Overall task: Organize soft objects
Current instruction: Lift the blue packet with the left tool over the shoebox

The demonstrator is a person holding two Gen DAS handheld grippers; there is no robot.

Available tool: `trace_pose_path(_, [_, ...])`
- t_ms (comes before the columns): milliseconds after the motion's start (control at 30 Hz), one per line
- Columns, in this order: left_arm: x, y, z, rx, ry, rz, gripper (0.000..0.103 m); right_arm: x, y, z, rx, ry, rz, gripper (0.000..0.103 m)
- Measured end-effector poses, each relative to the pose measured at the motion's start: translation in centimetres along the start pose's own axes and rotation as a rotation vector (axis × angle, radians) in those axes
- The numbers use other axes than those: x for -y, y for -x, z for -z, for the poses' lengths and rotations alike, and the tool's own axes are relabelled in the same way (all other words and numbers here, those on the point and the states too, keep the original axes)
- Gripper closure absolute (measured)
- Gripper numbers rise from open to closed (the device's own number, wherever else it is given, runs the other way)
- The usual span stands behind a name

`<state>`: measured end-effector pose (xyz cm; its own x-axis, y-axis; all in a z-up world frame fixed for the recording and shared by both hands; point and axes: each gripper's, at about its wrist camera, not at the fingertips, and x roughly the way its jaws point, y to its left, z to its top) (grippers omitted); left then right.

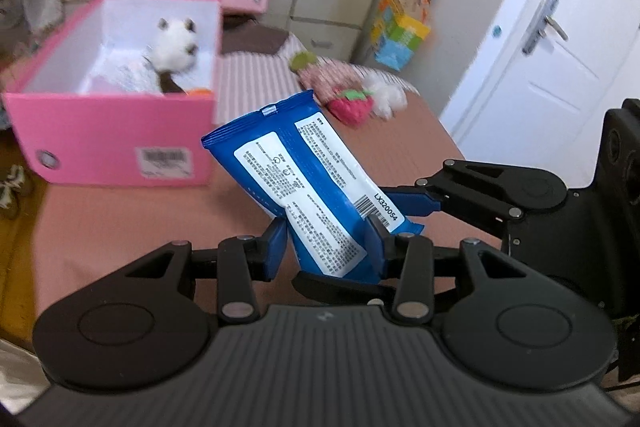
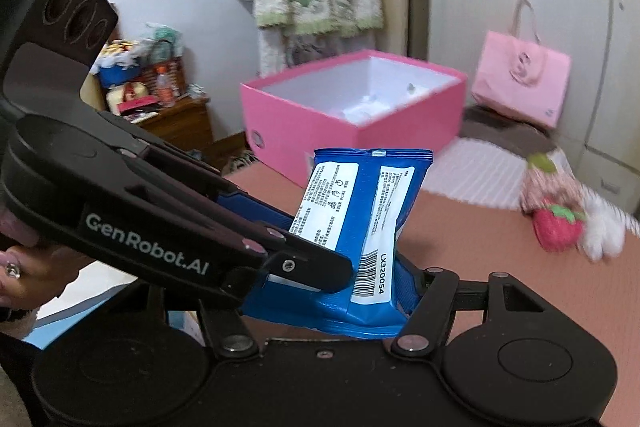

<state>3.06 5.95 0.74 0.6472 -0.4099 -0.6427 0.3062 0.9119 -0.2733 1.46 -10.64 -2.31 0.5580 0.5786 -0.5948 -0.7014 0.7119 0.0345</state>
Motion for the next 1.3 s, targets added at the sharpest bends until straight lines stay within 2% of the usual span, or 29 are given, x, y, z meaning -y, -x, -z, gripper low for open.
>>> trace_pose_path(233, [-2.9,1.7,-3.3,0.110,-0.014,-0.033,0.063,-0.9,-1.5,-4.5,0.084,0.032,-0.002,0.033])
trace_pose_path(567, [-8.5,-0.7,-10.0,0.182,0.019,-0.068,0.060,1.0,-6.8,-11.3,0.125,0.030,0.011,0.031])
trace_pose_path(633, [-9.5,-1.3,-11.0,0.182,0.032,-0.068,0.060,1.6,-8.0,-12.4,0.131,0.030,-0.002,0.028])
trace_pose_path(767, [-12.0,-2.9,-12.8,0.165,0.060,-0.068,0.060,3.1,-10.6,-14.1,0.129,0.026,-0.005,0.027])
trace_pose_path(1100, [-17.1,-7.7,-16.2,0.098,0.141,-0.086,0.060,6.7,-17.5,-17.0,0.012,-0.054,-0.060,0.028])
trace_pose_path(1300, [-19.3,-9.8,-16.9,0.069,0.188,-0.093,0.060,7.5,-20.7,-17.7,-0.041,-0.044,-0.069,0.028])
